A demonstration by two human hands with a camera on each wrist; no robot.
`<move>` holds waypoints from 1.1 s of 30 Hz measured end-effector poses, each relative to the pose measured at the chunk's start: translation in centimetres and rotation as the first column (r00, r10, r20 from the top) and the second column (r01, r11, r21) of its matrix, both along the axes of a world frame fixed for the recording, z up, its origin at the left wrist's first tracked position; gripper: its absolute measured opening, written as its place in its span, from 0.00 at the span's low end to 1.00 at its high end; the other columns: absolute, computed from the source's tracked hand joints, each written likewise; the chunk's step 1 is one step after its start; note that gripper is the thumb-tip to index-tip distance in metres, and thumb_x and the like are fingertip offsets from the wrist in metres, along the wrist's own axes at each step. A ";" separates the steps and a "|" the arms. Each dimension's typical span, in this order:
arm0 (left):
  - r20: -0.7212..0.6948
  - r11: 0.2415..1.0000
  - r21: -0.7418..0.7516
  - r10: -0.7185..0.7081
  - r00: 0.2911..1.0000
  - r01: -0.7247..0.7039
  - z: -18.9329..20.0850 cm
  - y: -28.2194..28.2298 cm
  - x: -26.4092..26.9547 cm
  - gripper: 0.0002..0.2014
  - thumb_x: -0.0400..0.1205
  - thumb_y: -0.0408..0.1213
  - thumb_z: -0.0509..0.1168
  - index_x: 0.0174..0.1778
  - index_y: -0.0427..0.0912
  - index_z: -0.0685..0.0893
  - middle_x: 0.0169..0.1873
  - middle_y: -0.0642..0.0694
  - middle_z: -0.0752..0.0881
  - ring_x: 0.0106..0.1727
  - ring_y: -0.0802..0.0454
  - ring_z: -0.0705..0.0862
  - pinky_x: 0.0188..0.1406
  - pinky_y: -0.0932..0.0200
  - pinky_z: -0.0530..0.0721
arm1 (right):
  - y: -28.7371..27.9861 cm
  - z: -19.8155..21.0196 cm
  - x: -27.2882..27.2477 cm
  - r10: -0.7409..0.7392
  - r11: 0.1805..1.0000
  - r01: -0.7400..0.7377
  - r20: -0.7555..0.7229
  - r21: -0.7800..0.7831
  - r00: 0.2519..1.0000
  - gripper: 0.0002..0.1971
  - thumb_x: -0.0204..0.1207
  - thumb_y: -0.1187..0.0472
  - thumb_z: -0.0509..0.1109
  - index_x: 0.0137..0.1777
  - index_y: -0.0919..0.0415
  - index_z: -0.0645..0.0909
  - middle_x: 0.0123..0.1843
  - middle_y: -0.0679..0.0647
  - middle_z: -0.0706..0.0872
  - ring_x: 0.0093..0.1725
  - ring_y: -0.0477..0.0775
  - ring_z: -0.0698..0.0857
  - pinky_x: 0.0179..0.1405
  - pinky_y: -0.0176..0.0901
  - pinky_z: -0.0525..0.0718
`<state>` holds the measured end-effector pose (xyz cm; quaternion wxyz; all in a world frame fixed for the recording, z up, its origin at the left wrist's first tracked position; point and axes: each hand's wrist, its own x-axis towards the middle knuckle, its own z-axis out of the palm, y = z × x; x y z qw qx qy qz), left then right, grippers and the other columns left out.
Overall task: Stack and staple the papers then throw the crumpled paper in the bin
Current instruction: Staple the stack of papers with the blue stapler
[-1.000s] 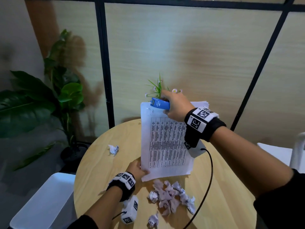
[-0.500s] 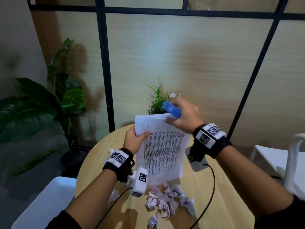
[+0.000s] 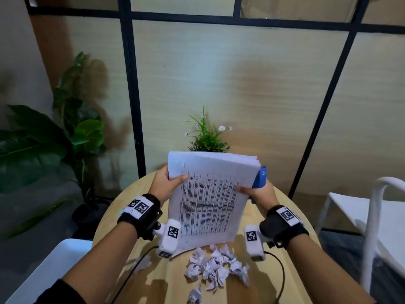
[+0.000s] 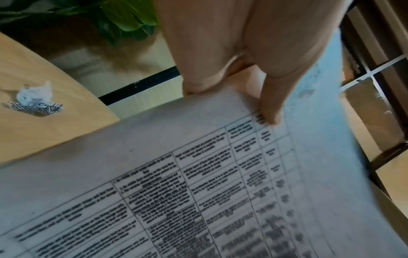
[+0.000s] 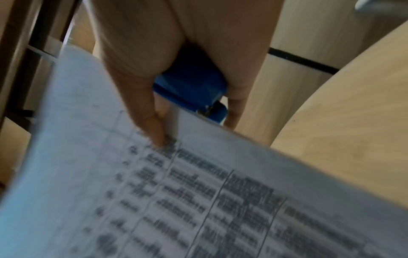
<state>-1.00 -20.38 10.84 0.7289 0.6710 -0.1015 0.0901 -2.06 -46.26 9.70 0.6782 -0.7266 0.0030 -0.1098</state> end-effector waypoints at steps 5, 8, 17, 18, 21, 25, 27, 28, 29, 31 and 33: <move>0.058 0.999 0.003 0.034 0.998 -0.034 1.1 -1.4 0.0 0.25 0.75 0.12 0.53 0.49 0.51 0.74 0.44 0.51 0.81 0.46 0.54 0.80 0.46 0.59 0.80 | 2.6 0.7 0.2 -0.132 0.984 0.118 0.101 0.132 0.986 0.22 0.62 0.74 0.79 0.55 0.73 0.76 0.47 0.68 0.86 0.42 0.58 0.85 0.44 0.57 0.87; 0.144 0.989 -0.035 0.148 0.978 -0.144 1.2 -2.1 -0.5 0.25 0.74 0.12 0.52 0.46 0.52 0.71 0.43 0.51 0.79 0.44 0.57 0.79 0.47 0.60 0.79 | 3.0 0.8 -0.5 -0.197 0.973 0.169 0.180 0.160 0.964 0.20 0.63 0.73 0.79 0.52 0.66 0.76 0.49 0.70 0.86 0.44 0.57 0.84 0.50 0.57 0.86; -0.086 0.979 0.126 0.175 0.981 -0.163 -3.2 -2.9 -1.4 0.16 0.83 0.22 0.51 0.63 0.41 0.67 0.55 0.42 0.81 0.59 0.46 0.80 0.59 0.56 0.75 | 2.7 -3.2 -0.9 -0.206 0.963 0.195 0.040 0.188 0.978 0.20 0.64 0.76 0.76 0.51 0.55 0.79 0.46 0.53 0.88 0.49 0.60 0.87 0.55 0.58 0.85; -0.058 0.978 0.110 0.185 0.981 -0.178 -2.6 -2.9 -1.3 0.15 0.83 0.21 0.51 0.62 0.42 0.68 0.54 0.42 0.81 0.58 0.46 0.80 0.58 0.56 0.75 | 2.6 -2.7 -0.7 -0.212 0.960 0.199 0.050 0.195 0.976 0.20 0.65 0.76 0.76 0.54 0.59 0.79 0.47 0.54 0.88 0.49 0.59 0.87 0.56 0.58 0.85; 0.020 0.977 0.071 0.202 0.979 -0.203 -1.5 -2.7 -1.0 0.13 0.82 0.21 0.51 0.58 0.40 0.69 0.53 0.41 0.82 0.54 0.48 0.81 0.59 0.52 0.78 | 2.2 -1.9 -0.2 -0.206 0.953 0.177 0.096 0.246 0.974 0.24 0.64 0.75 0.77 0.61 0.67 0.77 0.50 0.56 0.89 0.47 0.54 0.88 0.54 0.56 0.86; -0.063 0.979 0.075 0.192 0.979 -0.187 -3.7 -2.5 -1.9 0.10 0.84 0.23 0.52 0.57 0.40 0.67 0.50 0.43 0.79 0.55 0.48 0.78 0.49 0.60 0.78 | 2.1 -3.6 -0.8 -0.146 0.971 0.137 0.034 0.194 0.989 0.31 0.59 0.72 0.82 0.62 0.66 0.76 0.55 0.61 0.88 0.52 0.60 0.89 0.53 0.60 0.87; -0.106 0.974 0.098 0.214 0.971 -0.204 -4.5 -2.4 -1.9 0.06 0.84 0.25 0.53 0.55 0.38 0.67 0.45 0.46 0.78 0.54 0.48 0.77 0.43 0.65 0.76 | 2.3 -4.6 -1.0 -0.134 0.976 0.137 -0.028 0.171 0.991 0.34 0.53 0.67 0.85 0.60 0.65 0.77 0.54 0.63 0.89 0.52 0.63 0.88 0.54 0.67 0.86; -0.101 0.974 0.090 0.217 0.971 -0.208 -4.3 -2.3 -1.8 0.06 0.84 0.25 0.53 0.54 0.38 0.68 0.45 0.46 0.79 0.54 0.47 0.77 0.44 0.62 0.76 | 2.3 -4.7 -0.8 -0.138 0.974 0.142 -0.036 0.174 0.990 0.33 0.52 0.67 0.85 0.60 0.64 0.78 0.54 0.63 0.89 0.52 0.64 0.88 0.54 0.69 0.85; -0.087 0.976 0.069 0.212 0.973 -0.207 -3.9 -2.2 -1.5 0.07 0.84 0.25 0.53 0.55 0.38 0.68 0.46 0.45 0.80 0.53 0.47 0.78 0.48 0.59 0.77 | 2.4 -4.4 -0.6 -0.148 0.972 0.152 -0.033 0.179 0.988 0.31 0.54 0.70 0.83 0.59 0.65 0.78 0.54 0.63 0.88 0.52 0.64 0.88 0.55 0.69 0.85; -0.052 0.981 0.028 0.195 0.979 -0.193 -2.8 -2.2 -1.3 0.08 0.84 0.25 0.53 0.56 0.40 0.68 0.46 0.46 0.81 0.50 0.49 0.80 0.50 0.58 0.78 | 2.3 -3.6 0.2 -0.159 0.970 0.160 -0.019 0.182 0.987 0.28 0.58 0.77 0.79 0.59 0.67 0.78 0.54 0.64 0.88 0.50 0.63 0.87 0.54 0.65 0.86; -0.032 0.981 0.026 0.193 0.981 -0.192 -2.4 -2.1 -1.2 0.08 0.84 0.25 0.53 0.57 0.40 0.68 0.47 0.45 0.81 0.50 0.52 0.81 0.53 0.59 0.79 | 2.1 -3.1 0.5 -0.158 0.968 0.155 -0.002 0.196 0.987 0.28 0.59 0.78 0.78 0.60 0.67 0.78 0.54 0.63 0.88 0.49 0.61 0.87 0.52 0.61 0.86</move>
